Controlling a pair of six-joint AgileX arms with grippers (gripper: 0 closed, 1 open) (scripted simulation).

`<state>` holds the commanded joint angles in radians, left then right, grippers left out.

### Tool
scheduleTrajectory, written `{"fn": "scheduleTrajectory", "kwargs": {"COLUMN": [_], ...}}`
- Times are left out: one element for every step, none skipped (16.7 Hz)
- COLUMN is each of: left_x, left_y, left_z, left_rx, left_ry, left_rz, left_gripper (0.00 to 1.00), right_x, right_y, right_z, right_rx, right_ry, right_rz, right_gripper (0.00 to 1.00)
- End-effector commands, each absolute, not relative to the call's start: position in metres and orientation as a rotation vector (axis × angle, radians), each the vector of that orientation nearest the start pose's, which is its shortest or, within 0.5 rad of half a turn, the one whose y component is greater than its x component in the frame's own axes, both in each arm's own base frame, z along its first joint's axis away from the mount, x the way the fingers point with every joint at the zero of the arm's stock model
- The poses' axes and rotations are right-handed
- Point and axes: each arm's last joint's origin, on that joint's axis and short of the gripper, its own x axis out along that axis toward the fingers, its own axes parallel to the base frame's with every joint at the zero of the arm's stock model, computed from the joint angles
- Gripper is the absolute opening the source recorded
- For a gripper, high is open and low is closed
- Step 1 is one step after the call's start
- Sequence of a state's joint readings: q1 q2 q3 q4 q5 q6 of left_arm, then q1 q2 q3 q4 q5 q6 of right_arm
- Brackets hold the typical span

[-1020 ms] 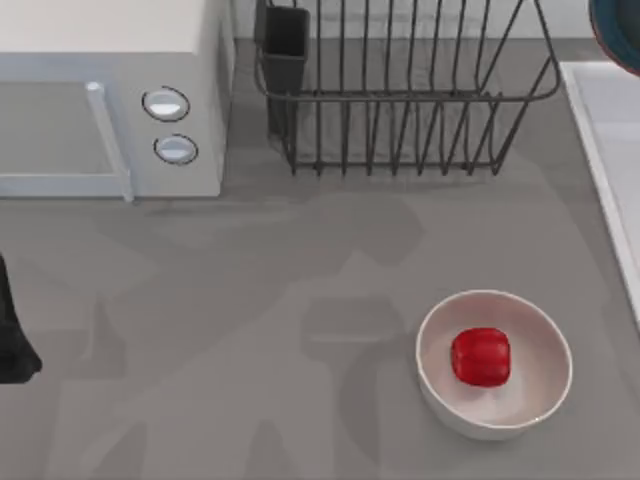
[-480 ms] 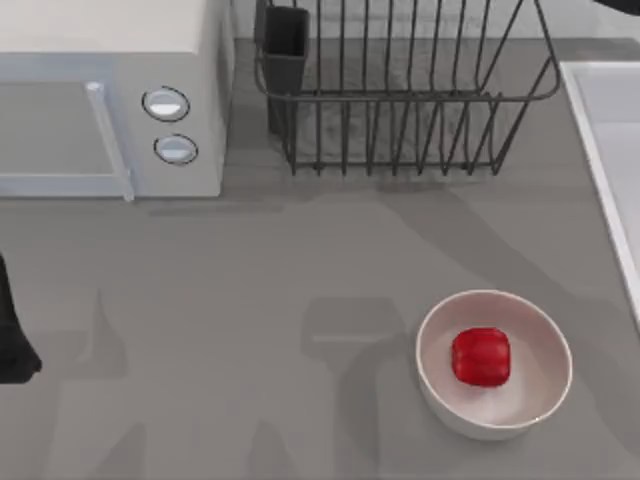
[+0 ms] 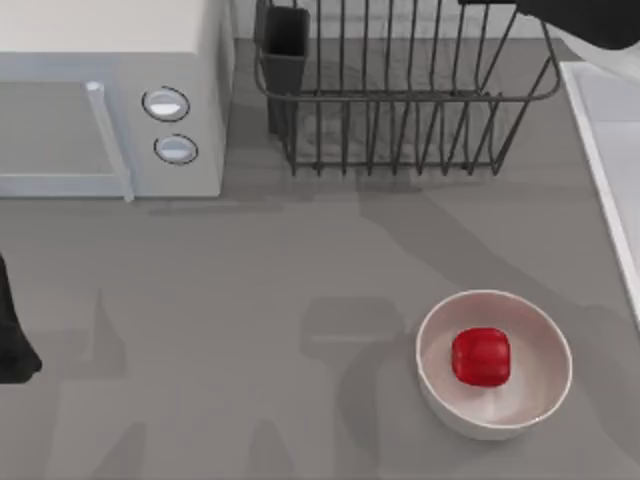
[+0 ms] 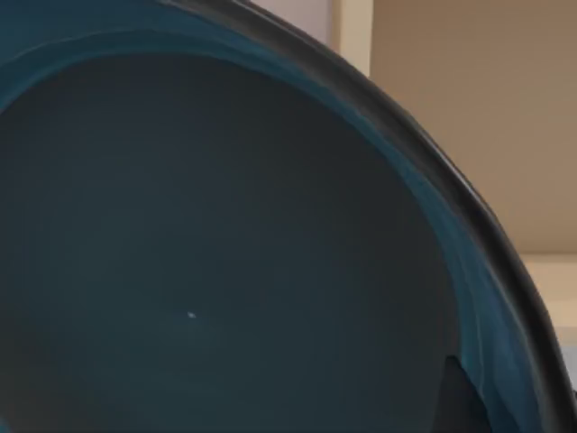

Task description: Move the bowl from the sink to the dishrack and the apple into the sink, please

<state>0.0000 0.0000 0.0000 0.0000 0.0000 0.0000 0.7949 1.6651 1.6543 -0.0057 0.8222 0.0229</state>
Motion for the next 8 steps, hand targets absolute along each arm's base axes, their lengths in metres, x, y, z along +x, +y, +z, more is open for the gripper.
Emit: {"fn": "scheduleTrajectory", "kwargs": {"left_x": [0.106,0.106,0.106,0.106,0.106,0.106,0.106,0.106], "left_y": [-0.001,-0.001,-0.001,-0.001,-0.001,-0.001,-0.001,-0.001], "left_z": [0.160,0.160,0.160,0.160,0.160,0.160,0.160,0.160], "left_rx": [0.000,0.000,0.000,0.000,0.000,0.000,0.000,0.000], "left_ry": [0.000,0.000,0.000,0.000,0.000,0.000,0.000,0.000], "left_rz": [0.000,0.000,0.000,0.000,0.000,0.000,0.000,0.000], "left_gripper": [1.00,1.00,1.00,1.00,1.00,1.00,1.00,1.00], "right_x": [0.284,0.285,0.288,0.293,0.300,0.309,0.318,0.328], "right_y": [0.263,0.263,0.265,0.267,0.270,0.274,0.277,0.279], "right_z": [0.418,0.417,0.413,0.406,0.396,0.384,0.369,0.353], "right_rx": [-0.002,-0.003,-0.004,-0.007,-0.009,-0.010,-0.008,-0.004], "right_ry": [0.004,0.004,0.005,0.007,0.009,0.009,0.008,0.005], "right_rz": [-0.009,-0.009,-0.011,-0.013,-0.014,-0.014,-0.014,-0.013], "right_gripper": [0.00,0.00,0.00,0.00,0.00,0.00,0.00,0.00]}}
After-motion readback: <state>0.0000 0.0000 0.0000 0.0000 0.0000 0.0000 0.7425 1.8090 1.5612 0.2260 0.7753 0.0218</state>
